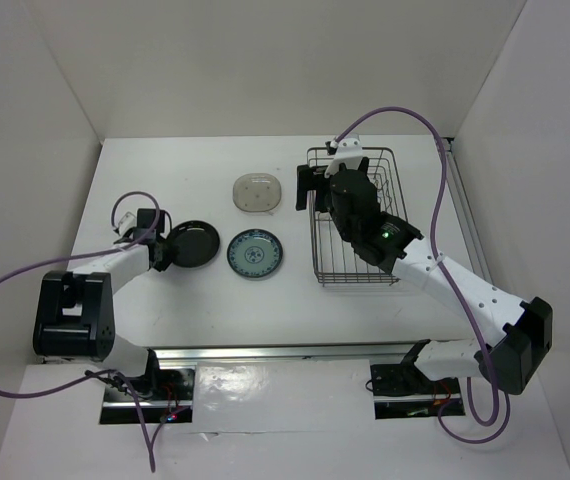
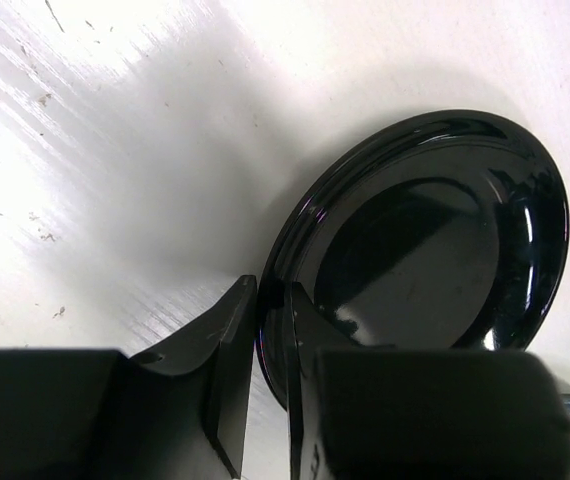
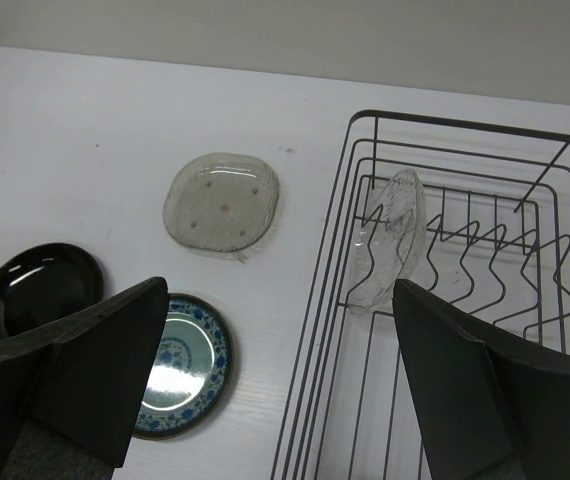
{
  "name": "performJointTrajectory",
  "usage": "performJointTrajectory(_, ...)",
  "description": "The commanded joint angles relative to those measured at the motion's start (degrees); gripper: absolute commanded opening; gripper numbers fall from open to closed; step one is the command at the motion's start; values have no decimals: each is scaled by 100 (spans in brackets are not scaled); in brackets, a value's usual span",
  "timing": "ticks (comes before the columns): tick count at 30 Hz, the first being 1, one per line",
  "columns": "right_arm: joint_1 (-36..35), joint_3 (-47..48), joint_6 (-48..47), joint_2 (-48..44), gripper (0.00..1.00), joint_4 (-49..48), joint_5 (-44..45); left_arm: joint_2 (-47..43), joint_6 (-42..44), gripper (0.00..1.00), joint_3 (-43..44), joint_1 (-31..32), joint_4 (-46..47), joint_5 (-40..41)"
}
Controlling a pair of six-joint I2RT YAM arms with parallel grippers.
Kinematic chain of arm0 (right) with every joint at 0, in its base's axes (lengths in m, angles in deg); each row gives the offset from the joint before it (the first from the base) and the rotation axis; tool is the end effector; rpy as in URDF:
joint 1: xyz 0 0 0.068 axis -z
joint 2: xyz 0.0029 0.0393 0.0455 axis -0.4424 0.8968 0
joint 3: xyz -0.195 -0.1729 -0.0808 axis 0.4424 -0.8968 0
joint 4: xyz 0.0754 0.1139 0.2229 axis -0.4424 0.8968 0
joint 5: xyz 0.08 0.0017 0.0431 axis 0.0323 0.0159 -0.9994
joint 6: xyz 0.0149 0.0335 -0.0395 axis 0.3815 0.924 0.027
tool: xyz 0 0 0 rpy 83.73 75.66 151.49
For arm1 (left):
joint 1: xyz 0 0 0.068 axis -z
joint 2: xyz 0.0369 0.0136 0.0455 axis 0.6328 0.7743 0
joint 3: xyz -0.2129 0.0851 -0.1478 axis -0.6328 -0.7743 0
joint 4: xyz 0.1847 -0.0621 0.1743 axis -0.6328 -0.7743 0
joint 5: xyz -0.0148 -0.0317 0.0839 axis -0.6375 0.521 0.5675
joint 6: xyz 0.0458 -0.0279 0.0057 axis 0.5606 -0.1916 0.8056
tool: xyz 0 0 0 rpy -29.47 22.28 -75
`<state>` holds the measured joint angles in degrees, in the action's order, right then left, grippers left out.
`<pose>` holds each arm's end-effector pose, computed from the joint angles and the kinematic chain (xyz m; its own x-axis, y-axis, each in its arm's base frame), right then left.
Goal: Load the plates into the dish rack
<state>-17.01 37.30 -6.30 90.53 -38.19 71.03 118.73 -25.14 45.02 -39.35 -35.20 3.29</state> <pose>0.2253 0.1880 0.3809 -0.2007 0.0042 -0.9796 -0.2135 0.9758 0.0479 0.2784 0.0097 0.1632 -0.2832 -0.8248 -0.4894 -0.7685 0.5004 -0.3986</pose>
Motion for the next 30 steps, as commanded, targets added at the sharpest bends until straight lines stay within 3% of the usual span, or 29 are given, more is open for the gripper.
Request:
performJointTrajectory(1,-50,48,-18,-134,100,-236,59,-13,136,0,187,19,-502,307)
performJointTrajectory(6,-50,-5,-18,-29,100,-289,-195,-1161,199,0,188,124,-670,466)
performJointTrajectory(12,55,57,35,-29,100,-394,-749,-1937,706,0,-75,238,74,204)
performJointTrajectory(16,379,-57,35,-81,100,-562,-1889,-2315,990,0,-445,238,708,-235)
performJointTrajectory(21,1187,-295,87,75,100,-1525,-5053,-3088,1419,0,-1172,300,2041,-973)
performJointTrajectory(30,1128,214,263,1412,97,-1748,-6190,-3467,1578,0,-1596,353,3724,-2908)
